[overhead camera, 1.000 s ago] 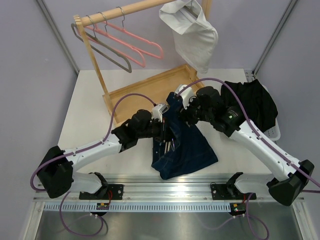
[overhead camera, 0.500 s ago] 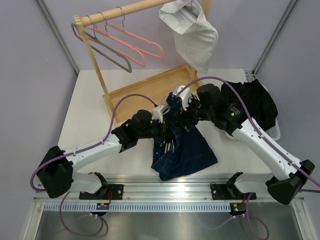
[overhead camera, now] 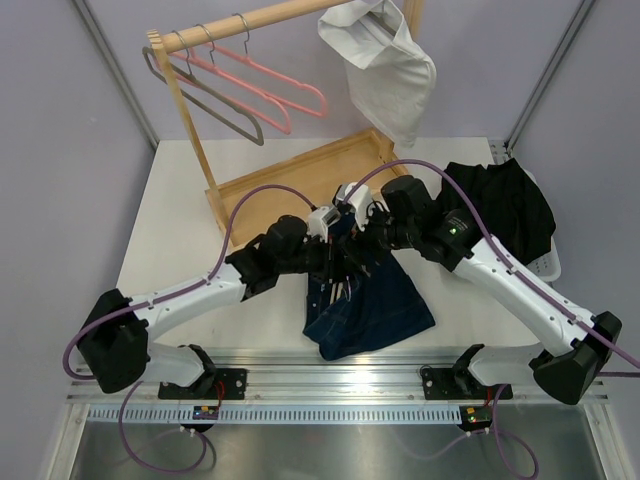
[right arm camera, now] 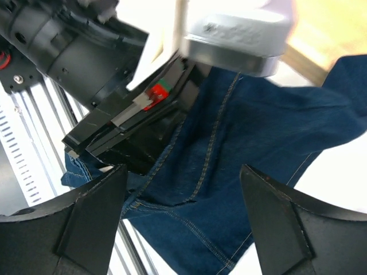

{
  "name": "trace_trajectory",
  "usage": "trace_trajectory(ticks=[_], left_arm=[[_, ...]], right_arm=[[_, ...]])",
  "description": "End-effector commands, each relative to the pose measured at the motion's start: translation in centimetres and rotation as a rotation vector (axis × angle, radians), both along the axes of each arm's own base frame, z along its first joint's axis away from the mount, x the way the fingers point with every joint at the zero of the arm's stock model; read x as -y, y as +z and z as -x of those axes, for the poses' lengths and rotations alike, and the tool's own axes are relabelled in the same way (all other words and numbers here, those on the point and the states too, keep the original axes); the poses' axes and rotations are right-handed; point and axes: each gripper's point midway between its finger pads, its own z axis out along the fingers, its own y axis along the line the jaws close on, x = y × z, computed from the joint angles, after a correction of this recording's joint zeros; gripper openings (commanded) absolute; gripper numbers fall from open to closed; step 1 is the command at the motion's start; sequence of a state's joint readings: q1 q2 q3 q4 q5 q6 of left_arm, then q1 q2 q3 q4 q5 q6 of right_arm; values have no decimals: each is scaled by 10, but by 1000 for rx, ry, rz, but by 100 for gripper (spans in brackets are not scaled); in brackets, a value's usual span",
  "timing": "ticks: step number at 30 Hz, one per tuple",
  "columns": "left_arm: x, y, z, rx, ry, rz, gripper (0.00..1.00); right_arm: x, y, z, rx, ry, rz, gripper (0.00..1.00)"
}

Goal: Remove the skirt from the hanger

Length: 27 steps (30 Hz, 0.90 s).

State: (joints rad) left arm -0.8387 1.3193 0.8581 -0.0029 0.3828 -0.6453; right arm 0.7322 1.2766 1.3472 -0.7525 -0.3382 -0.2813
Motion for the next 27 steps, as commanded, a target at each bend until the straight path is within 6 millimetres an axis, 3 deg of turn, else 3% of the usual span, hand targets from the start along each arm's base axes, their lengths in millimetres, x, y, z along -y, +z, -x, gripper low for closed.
trace_trajectory(ticks=[1,7,15,24,27], left_arm=[[12,34,-15,54,22,66,0],[13,38,-19,50,40,66,0],[8,39,-19,48,48,69,0],[9,46,-12,42,28,98,0],[8,45,-11,36,24,97,0]], right_arm=[[3,5,-4,52,-47,7,87],[11,0,-21,125,-125,76,85],[21,-4,-29,166,-154,124,58],[15,-14,-34,149,-143,151,42],[14,-11,-37,161,-150,148,26]])
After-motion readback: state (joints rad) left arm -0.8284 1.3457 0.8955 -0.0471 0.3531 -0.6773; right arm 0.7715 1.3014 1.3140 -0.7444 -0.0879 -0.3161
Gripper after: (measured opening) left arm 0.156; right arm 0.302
